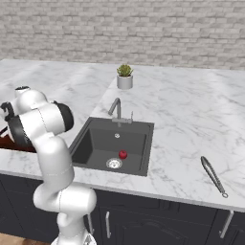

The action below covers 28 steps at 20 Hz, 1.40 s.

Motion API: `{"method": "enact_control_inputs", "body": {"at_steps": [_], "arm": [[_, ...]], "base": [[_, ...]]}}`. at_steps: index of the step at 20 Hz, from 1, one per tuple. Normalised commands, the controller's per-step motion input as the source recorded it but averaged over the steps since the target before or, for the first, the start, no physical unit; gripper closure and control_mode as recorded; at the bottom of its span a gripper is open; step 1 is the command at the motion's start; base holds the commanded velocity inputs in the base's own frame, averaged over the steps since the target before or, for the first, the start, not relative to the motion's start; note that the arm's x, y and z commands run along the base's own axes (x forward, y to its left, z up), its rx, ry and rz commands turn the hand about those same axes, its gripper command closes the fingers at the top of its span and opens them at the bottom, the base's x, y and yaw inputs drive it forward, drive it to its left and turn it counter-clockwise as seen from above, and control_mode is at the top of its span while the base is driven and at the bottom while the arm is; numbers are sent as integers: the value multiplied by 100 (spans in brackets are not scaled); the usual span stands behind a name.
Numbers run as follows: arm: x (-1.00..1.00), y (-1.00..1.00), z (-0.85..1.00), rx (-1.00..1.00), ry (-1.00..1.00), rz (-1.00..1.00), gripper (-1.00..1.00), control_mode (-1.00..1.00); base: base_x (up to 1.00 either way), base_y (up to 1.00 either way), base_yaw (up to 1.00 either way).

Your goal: Pick up all produce items and place them in the sink. Turn on the sink faucet to wash them. Then turn the sink off and put them in the tray.

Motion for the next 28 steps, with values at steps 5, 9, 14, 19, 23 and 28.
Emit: {"method": "enact_control_inputs", "body": {"at_steps": [5,9,14,19,23,28], "arm": [[13,3,-19,-1,0,0,100,-100],[8,0,-22,-1,0,0,100,-100],[7,7,-19,-1,0,0,100,-100],[8,6,-13,0,0,0,100,-100],[10,1,-12,0,4,0,-100,-100],[7,0,-5,0,0,0,-100,-100]], "base": [[0,0,0],[0,0,0],[0,0,0],[0,0,0],[0,0,0],[0,0,0]]}}
